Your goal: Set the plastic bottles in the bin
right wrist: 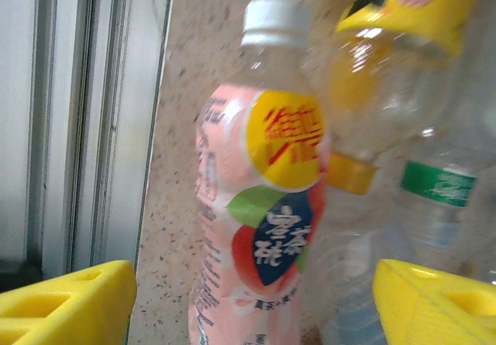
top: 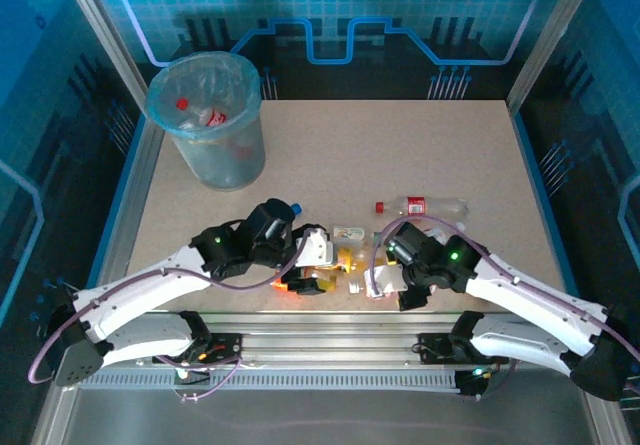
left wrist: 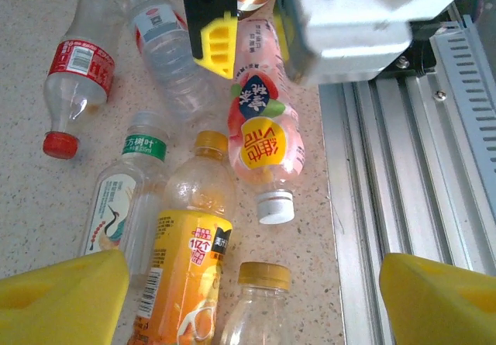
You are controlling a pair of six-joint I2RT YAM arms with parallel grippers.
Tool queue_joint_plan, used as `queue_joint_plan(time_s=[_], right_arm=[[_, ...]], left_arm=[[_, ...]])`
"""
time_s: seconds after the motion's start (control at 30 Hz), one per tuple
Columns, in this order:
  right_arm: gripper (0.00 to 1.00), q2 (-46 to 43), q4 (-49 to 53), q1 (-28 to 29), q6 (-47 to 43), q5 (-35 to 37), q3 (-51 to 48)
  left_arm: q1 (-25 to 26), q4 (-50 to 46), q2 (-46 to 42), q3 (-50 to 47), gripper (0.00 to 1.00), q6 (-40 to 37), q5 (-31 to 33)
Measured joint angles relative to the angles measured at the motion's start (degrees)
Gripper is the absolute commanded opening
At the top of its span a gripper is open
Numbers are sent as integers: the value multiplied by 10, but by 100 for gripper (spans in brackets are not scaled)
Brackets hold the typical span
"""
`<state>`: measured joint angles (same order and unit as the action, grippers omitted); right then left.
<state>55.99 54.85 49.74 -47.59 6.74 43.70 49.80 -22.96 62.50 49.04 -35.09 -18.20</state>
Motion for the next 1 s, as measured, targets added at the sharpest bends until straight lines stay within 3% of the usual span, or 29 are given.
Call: queue_joint_plan(time_s=[0.43, 1.0], right_arm=[[81, 30, -76, -27, -17, 13, -73], [70, 108, -132, -30, 10, 18, -74]], left_arm=[[0, 50, -4, -7, 86, -14, -3], [0, 53, -31, -7, 86, -24, 0]])
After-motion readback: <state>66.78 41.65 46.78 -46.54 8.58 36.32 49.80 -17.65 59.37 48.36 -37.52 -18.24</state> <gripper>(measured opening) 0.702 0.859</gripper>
